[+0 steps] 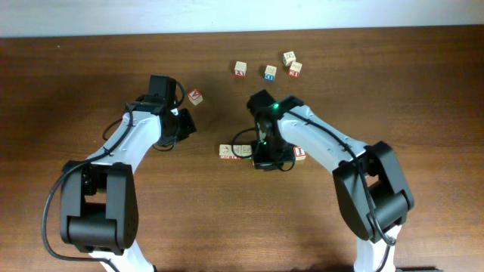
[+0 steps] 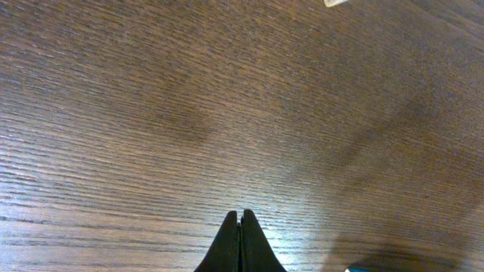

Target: Rotate 5 blocks

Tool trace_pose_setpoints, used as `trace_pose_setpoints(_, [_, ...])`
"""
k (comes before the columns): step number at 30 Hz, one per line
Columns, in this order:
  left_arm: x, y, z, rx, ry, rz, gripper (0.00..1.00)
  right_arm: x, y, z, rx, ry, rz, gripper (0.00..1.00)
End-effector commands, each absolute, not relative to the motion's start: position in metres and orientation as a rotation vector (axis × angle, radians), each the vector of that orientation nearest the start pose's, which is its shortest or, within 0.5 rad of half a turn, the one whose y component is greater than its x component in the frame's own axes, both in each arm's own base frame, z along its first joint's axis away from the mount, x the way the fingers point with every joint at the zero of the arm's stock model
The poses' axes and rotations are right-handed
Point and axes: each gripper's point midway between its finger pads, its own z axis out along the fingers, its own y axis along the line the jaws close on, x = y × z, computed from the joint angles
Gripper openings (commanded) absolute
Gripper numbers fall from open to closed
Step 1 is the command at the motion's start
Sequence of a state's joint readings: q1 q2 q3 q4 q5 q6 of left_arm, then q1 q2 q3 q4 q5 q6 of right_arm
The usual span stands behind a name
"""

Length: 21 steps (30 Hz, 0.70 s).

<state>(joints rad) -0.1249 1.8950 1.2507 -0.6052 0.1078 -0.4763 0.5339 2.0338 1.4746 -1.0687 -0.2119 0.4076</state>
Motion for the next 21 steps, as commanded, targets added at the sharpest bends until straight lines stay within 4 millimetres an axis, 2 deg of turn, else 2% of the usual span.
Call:
trace_pose_setpoints(1, [0.405, -0.069, 0.031, -0.488, 2.818, -0.285, 0.00, 0.287, 0.228, 0.034, -0.230, 3.228, 0.209, 0.04])
trace_pose_setpoints(3, [0.405, -0.069, 0.031, -0.488, 2.818, -0.285, 0.00, 0.291, 0.225, 0.032, -0.212, 3.195, 0.112, 0.04])
trace_pose_setpoints(7, [0.402, -0.069, 0.030, -0.491, 2.832, -0.280, 0.00, 0.294, 0.226, 0.017, -0.206, 3.159, 0.113, 0.04])
trace_pose_setpoints(21, [0.401, -0.069, 0.029, -0.492, 2.836, -0.279, 0.00, 0.316, 0.235, 0.018, -0.210, 3.057, 0.142, 0.04])
